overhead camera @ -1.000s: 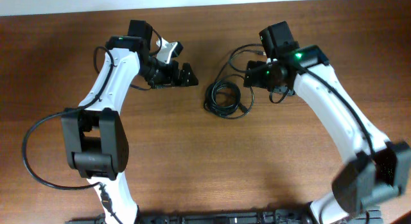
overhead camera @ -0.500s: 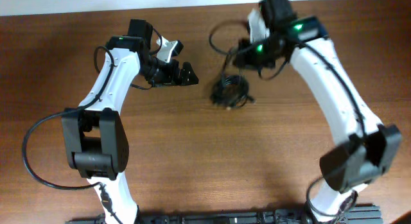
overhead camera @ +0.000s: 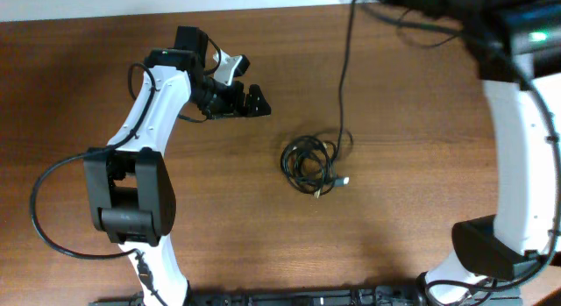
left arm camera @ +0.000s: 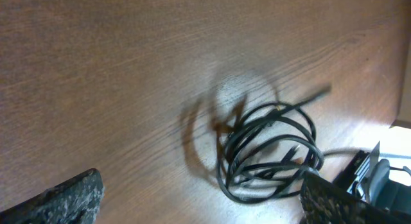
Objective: Untangle cables
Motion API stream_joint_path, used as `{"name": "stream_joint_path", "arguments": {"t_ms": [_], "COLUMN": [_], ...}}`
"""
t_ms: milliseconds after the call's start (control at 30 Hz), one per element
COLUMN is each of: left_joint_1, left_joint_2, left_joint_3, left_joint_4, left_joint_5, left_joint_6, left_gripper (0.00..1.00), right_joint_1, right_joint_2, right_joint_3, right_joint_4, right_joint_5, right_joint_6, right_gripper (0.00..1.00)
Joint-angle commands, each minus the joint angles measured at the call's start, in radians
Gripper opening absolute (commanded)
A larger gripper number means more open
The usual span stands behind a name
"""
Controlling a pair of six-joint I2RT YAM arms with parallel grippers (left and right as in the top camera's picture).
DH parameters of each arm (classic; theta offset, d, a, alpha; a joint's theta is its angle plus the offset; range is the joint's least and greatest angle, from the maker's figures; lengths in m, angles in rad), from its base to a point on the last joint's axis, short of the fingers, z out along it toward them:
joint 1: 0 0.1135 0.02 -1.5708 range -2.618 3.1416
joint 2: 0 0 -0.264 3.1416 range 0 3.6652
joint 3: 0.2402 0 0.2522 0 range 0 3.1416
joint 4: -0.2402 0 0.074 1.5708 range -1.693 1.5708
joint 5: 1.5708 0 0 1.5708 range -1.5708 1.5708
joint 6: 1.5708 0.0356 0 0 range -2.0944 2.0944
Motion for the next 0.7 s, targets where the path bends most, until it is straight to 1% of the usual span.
{"name": "stream_joint_path", "arguments": {"t_ms": [0, 33, 67, 100, 133, 167, 200, 233, 267, 300, 333, 367, 400, 433, 467, 500, 533, 567, 667], "left_joint_1": [0.001, 0.001, 0.001, 0.001, 0.001, 0.001, 0.001, 0.007, 0.023, 0.060, 0.097, 0.146, 0.163, 0.174, 0.174, 0.174, 0.176, 0.176, 0.165], "left_joint_2": [0.011, 0.011, 0.011, 0.011, 0.011, 0.011, 0.011, 0.010, 0.010, 0.010, 0.010, 0.010, 0.010, 0.010, 0.010, 0.008, -0.002, -0.033, -0.177], "left_joint_3": [0.010, 0.010, 0.010, 0.010, 0.010, 0.010, 0.010, 0.010, 0.012, 0.013, 0.013, 0.013, 0.013, 0.013, 0.013, 0.014, 0.017, 0.033, 0.043], "left_joint_4": [0.008, 0.013, 0.016, 0.021, 0.023, 0.023, 0.022, 0.024, 0.027, 0.027, 0.025, 0.008, -0.010, -0.026, -0.026, -0.026, -0.026, -0.026, 0.014], "left_joint_5": [0.000, 0.000, 0.001, 0.000, 0.001, 0.001, 0.009, 0.077, 0.123, 0.194, 0.238, 0.305, 0.350, 0.397, 0.437, 0.584, 0.684, 0.678, 0.418], "left_joint_6": [-0.010, -0.010, -0.018, -0.022, -0.022, -0.034, -0.051, -0.070, -0.070, -0.070, -0.071, -0.070, -0.069, -0.038, 0.023, 0.159, 0.246, 0.306, 0.317], "left_gripper": [0.99, 0.99, 0.99, 0.99, 0.99, 0.99, 0.99, 0.99, 0.99, 0.99, 0.99, 0.99, 0.99, 0.99, 0.99, 0.99, 0.99, 0.99, 0.99], "right_joint_1": [-0.104, -0.130, -0.143, -0.147, -0.147, -0.147, -0.145, -0.144, -0.144, -0.145, -0.145, -0.140, -0.130, -0.105, -0.081, -0.034, -0.006, 0.044, 0.143], "right_joint_2": [-0.057, -0.056, -0.056, -0.056, -0.056, -0.056, -0.049, -0.043, -0.036, -0.027, -0.015, 0.009, 0.022, 0.044, 0.063, 0.097, 0.120, 0.178, 0.275], "right_joint_3": [0.035, 0.035, 0.035, 0.035, 0.035, 0.035, 0.032, 0.032, 0.032, 0.032, 0.032, 0.032, 0.032, 0.032, 0.032, 0.032, 0.032, 0.032, 0.032], "right_joint_4": [0.325, 0.536, 0.770, 0.968, 1.043, 1.040, 0.967, 0.858, 0.712, 0.587, 0.523, 0.528, 0.527, 0.526, 0.524, 0.497, 0.480, 0.444, 0.491], "right_joint_5": [-0.263, -0.314, -0.311, -0.270, -0.263, -0.293, -0.364, -0.393, -0.391, -0.364, -0.338, -0.335, -0.320, -0.294, -0.290, -0.285, -0.271, -0.203, -0.190], "right_joint_6": [0.441, 0.638, 0.843, 0.980, 1.001, 0.995, 0.913, 0.810, 0.707, 0.652, 0.628, 0.624, 0.606, 0.567, 0.536, 0.489, 0.470, 0.478, 0.479], "right_gripper": [0.04, 0.04, 0.04, 0.04, 0.04, 0.04, 0.04, 0.04, 0.04, 0.04, 0.04, 0.04, 0.04, 0.04, 0.04, 0.04, 0.04, 0.04, 0.04]}}
